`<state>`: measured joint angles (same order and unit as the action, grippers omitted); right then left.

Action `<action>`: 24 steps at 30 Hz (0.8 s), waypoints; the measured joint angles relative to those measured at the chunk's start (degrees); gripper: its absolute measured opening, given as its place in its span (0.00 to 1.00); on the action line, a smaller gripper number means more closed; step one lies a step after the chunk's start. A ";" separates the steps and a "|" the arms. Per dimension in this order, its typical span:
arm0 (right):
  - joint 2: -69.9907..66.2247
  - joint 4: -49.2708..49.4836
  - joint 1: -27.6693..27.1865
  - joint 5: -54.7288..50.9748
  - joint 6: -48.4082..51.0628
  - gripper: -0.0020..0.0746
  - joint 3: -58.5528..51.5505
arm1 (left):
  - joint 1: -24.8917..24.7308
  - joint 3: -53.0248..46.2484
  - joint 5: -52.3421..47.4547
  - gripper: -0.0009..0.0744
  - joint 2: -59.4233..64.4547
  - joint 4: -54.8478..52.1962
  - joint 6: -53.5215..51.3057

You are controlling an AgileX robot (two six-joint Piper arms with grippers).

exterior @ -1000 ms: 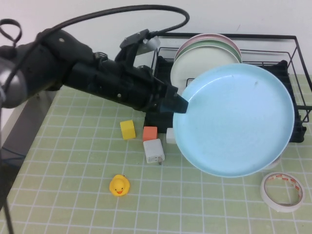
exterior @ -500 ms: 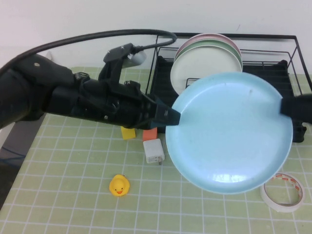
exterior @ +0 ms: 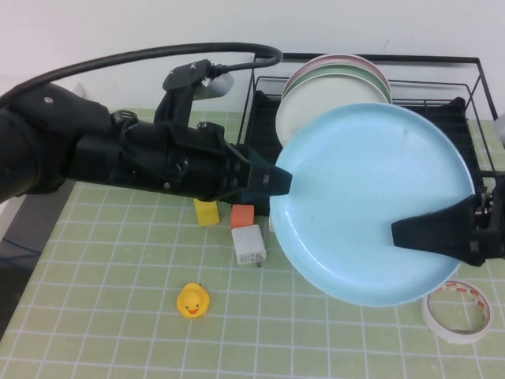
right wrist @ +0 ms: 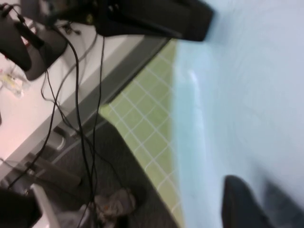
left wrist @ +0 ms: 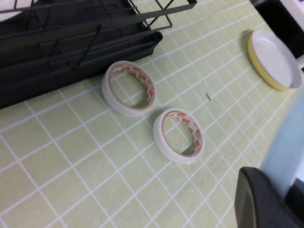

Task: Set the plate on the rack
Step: Hand over the plate, then place the plate on the rack

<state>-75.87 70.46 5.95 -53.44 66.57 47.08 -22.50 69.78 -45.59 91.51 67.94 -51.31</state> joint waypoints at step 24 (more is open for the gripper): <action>-2.73 0.90 0.00 16.40 20.68 0.22 8.11 | 12.12 0.00 -5.24 0.39 -5.22 -16.33 13.74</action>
<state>-78.60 71.36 5.95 -37.05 87.25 55.19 -10.38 69.78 -50.82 86.29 51.61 -37.57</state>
